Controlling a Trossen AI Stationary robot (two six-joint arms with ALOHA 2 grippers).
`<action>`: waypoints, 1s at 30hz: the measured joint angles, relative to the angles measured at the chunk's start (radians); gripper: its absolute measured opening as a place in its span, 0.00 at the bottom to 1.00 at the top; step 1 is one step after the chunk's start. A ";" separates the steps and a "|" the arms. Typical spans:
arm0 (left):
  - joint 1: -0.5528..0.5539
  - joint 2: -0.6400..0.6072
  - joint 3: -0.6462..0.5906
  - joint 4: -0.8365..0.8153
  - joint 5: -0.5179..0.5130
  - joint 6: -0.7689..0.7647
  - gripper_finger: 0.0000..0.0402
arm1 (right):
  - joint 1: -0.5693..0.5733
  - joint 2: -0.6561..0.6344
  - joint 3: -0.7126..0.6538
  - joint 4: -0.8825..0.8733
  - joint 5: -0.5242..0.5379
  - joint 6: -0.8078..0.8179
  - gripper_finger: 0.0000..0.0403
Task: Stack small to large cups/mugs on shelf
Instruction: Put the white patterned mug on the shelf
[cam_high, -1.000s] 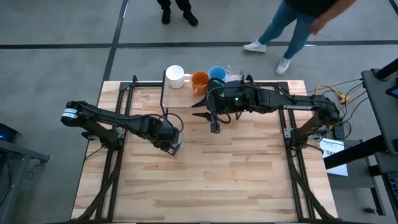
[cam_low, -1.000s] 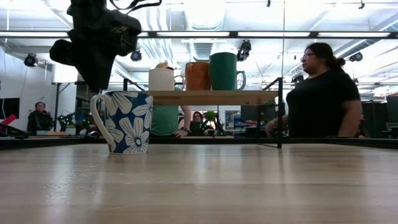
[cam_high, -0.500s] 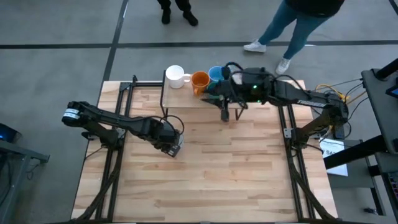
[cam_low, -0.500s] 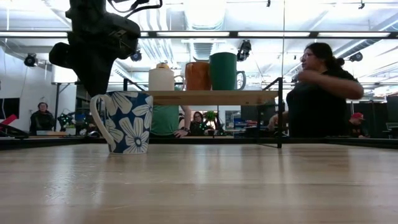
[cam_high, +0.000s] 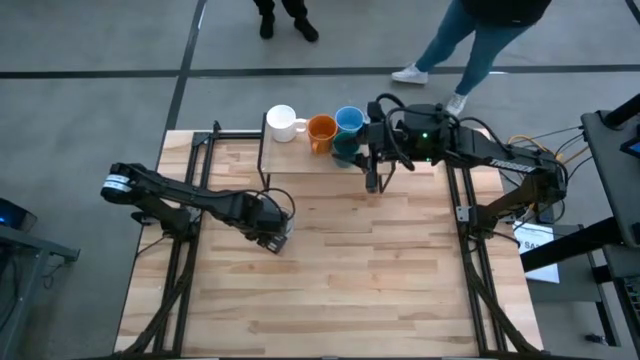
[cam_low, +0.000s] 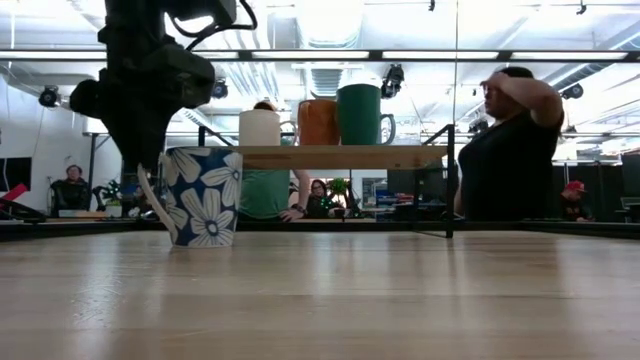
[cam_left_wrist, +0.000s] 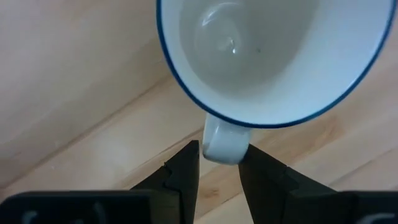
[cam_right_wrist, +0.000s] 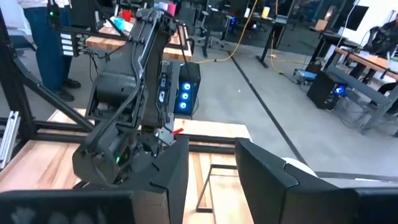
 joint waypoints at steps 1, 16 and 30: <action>0.000 -0.003 0.000 0.000 -0.009 0.003 0.23 | 0.000 0.000 0.000 -0.006 0.000 0.000 0.31; 0.001 -0.019 0.000 0.001 -0.026 0.193 0.23 | 0.000 -0.005 -0.002 -0.015 -0.031 0.005 0.31; 0.002 -0.021 -0.013 0.001 0.014 0.264 0.12 | 0.004 -0.051 -0.003 -0.017 -0.026 -0.008 0.31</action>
